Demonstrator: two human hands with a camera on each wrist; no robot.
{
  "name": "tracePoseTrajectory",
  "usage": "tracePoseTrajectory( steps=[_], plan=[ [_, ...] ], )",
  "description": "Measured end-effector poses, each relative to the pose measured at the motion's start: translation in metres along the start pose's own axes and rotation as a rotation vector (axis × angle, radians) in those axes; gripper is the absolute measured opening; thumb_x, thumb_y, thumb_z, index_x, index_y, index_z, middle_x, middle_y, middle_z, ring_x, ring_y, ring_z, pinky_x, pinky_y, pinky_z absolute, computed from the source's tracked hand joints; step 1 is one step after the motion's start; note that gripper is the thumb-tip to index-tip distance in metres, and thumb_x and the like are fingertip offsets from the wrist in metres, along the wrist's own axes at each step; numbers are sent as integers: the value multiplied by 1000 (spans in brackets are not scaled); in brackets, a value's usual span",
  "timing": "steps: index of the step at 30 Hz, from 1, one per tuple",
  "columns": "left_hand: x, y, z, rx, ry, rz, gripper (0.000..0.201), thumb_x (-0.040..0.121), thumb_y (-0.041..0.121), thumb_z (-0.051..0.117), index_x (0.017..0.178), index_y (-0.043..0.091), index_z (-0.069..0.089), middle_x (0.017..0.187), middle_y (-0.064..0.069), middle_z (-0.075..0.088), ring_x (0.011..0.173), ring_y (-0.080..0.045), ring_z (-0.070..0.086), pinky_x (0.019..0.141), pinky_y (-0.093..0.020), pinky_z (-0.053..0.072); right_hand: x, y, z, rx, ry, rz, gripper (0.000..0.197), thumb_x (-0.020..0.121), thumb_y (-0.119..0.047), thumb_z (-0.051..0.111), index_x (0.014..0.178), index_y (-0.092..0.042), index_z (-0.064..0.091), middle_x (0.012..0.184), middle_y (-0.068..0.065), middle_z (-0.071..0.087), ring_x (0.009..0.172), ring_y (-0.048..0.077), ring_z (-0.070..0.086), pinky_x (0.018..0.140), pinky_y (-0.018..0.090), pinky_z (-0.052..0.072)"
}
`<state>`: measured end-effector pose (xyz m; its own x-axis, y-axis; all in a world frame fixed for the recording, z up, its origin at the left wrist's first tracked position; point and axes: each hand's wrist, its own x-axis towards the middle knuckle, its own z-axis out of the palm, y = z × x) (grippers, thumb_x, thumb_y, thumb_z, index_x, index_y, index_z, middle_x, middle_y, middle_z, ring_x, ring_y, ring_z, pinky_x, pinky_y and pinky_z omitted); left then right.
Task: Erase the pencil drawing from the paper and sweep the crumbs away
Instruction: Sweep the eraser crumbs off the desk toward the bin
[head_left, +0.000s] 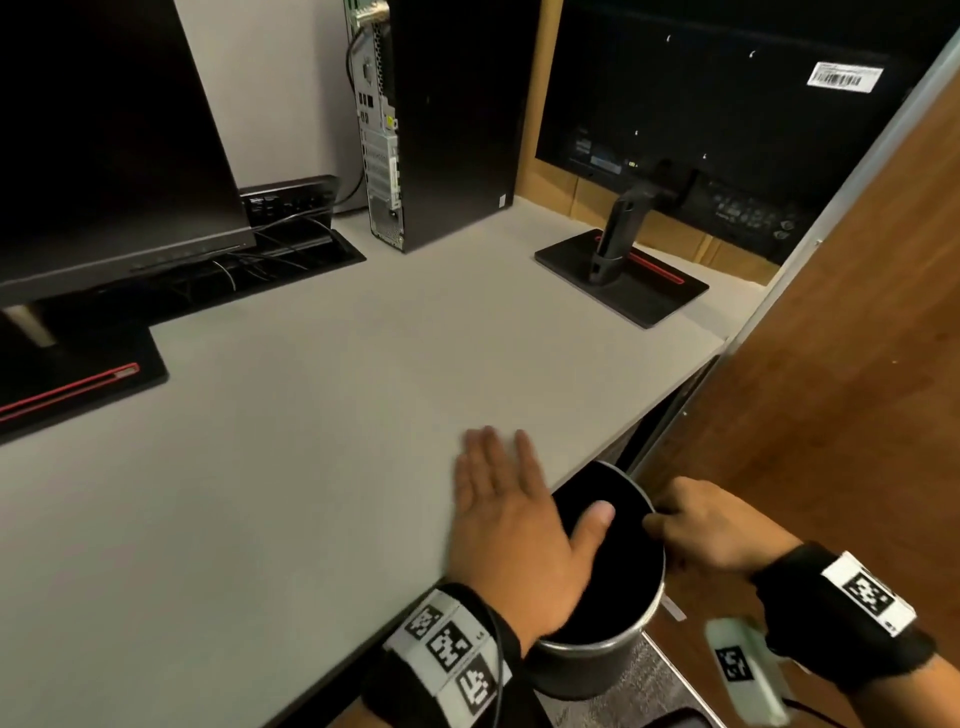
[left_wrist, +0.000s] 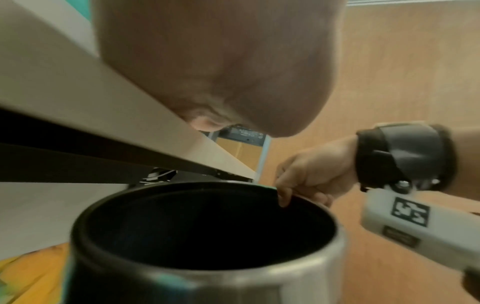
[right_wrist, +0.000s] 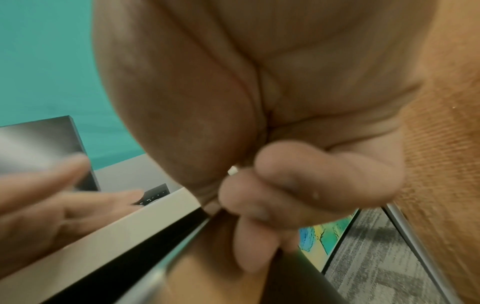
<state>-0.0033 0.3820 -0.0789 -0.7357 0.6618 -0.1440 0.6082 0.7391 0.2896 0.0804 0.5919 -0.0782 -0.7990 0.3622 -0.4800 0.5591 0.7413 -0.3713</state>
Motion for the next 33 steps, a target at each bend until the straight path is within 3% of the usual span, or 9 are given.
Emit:
tracePoseTrajectory(
  steps=[3,7,10,14,16,19,24,28,33],
  plan=[
    [-1,11,2,-82,61,240,90,95,72,13,158,12,-10,165,-16,-7,151,-27,-15,123,-43,-1,-1,-1,-1,-3,25,-1,39,99,-23,59,62,-8,63,53,0,59,42,7,48,50,27,42],
    [9,-11,-5,-6,219,100,86,97,67,12,158,8,-1,164,-19,1,151,-29,-12,123,-43,-1,-2,6,-2,16,51,10,37,98,-23,59,68,-1,61,58,0,59,45,9,48,51,29,42],
    [11,-15,-4,73,106,-36,95,92,74,5,157,5,-3,161,-28,-6,149,-38,-14,122,-50,-1,0,6,-2,25,36,0,33,99,-24,58,68,-13,61,62,2,55,49,11,44,51,28,38],
    [2,4,1,-7,8,301,85,96,71,9,159,15,-3,165,-14,-8,150,-25,-16,123,-43,-2,4,1,1,-2,63,14,38,97,-25,59,67,-3,59,61,2,56,49,11,46,52,28,39],
    [3,4,-2,-51,75,279,80,98,68,8,159,17,-1,165,-9,-9,150,-21,-18,123,-41,-3,3,-1,2,-4,61,9,39,97,-25,59,66,-2,56,61,2,54,50,12,46,52,28,38],
    [6,-5,-2,65,85,93,88,94,72,-1,159,13,-2,163,-19,-11,149,-31,-19,122,-48,-3,-1,-3,1,4,58,2,37,100,-23,58,64,-13,54,60,1,51,43,7,39,48,22,33],
    [3,5,1,-52,-18,458,78,99,66,9,159,16,7,166,-8,-2,151,-20,-12,123,-42,2,2,-4,2,-28,91,23,39,96,-26,60,61,-9,57,55,-1,56,43,5,47,50,24,40],
    [6,0,-2,2,108,268,79,99,65,6,159,15,5,165,-14,-3,151,-26,-16,122,-45,-4,0,-4,2,14,86,25,38,98,-24,59,63,-11,60,56,-2,58,43,5,49,49,25,41],
    [2,1,3,-70,19,453,70,102,60,14,160,20,7,166,-7,-6,150,-18,-18,122,-39,-4,-1,-7,1,20,92,18,42,99,-22,60,58,-13,58,50,-5,57,40,0,50,45,16,38]
  ],
)
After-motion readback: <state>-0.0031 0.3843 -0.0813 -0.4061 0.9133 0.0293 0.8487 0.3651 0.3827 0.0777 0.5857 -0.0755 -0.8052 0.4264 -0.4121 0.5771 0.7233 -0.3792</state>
